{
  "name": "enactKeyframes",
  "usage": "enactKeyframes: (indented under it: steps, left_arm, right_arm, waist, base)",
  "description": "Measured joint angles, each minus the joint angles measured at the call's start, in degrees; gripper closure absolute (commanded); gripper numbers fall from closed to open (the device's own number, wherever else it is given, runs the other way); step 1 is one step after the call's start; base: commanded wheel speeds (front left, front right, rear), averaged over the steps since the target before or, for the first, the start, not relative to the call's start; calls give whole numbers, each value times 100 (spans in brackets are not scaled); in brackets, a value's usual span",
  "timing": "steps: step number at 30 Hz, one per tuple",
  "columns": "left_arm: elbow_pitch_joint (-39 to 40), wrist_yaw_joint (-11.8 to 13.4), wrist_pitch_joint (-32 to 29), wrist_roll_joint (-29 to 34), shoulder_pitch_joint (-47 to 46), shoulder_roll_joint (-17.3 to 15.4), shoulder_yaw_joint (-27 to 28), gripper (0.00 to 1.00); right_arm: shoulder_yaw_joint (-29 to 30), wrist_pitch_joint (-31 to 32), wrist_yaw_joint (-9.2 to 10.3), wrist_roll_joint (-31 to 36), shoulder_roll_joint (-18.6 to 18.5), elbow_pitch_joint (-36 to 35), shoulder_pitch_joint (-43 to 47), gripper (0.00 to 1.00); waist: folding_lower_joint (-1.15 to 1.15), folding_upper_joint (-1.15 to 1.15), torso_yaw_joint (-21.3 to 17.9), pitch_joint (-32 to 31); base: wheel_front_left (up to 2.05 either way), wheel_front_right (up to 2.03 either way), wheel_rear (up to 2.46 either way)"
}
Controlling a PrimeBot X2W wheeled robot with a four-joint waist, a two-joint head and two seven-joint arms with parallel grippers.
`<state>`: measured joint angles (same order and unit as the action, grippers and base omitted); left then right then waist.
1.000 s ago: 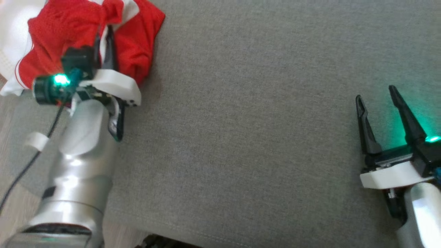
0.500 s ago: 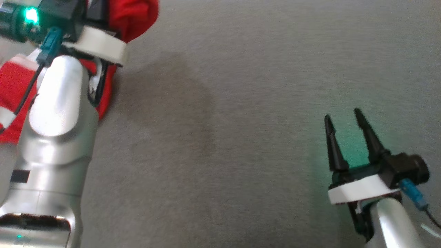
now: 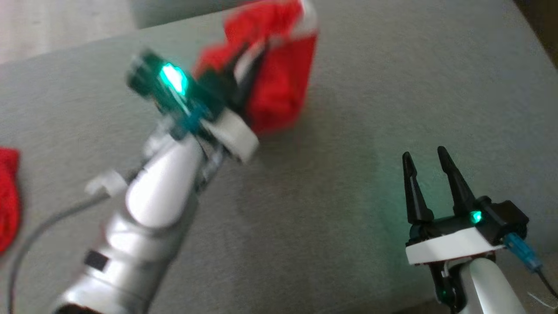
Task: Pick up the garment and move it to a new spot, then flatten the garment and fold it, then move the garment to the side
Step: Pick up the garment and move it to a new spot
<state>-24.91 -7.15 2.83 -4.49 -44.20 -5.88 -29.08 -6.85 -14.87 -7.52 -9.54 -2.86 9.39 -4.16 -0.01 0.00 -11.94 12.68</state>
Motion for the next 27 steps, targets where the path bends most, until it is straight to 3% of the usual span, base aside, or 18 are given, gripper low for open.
enactKeyframes:
  steps: [5,6,11,16,20,27]
  left_arm:
    - [-1139,14,743,15,601,199,-407,96]
    - [-1356,42,869,-78,682,211,-403,0]
    - [-1556,312,1145,-182,722,297,-597,0]
    - [-166,984,1183,-297,824,334,-482,0]
    - [623,1386,1189,-352,1574,327,-103,0]
    - [1603,1519,1188,-594,3125,207,856,0]
  right_arm:
    - [-92,0,0,-160,8,-10,-96,0]
    - [-102,0,0,-178,10,-12,-147,0]
    - [-45,0,0,-179,13,25,-216,0]
    - [140,0,0,-145,15,63,-197,0]
    - [274,0,0,-25,19,67,-76,0]
    - [658,0,0,9,22,89,227,0]
  waist:
    - [2,0,-419,371]
    - [2,0,-480,453]
    - [3,0,-601,671]
    - [2,0,-343,546]
    - [1,0,6,282]
    - [0,0,651,-142]
  base:
    - [0,0,0]
    - [0,0,0]
    - [0,0,0]
    - [0,0,0]
    - [0,0,0]
    - [0,0,0]
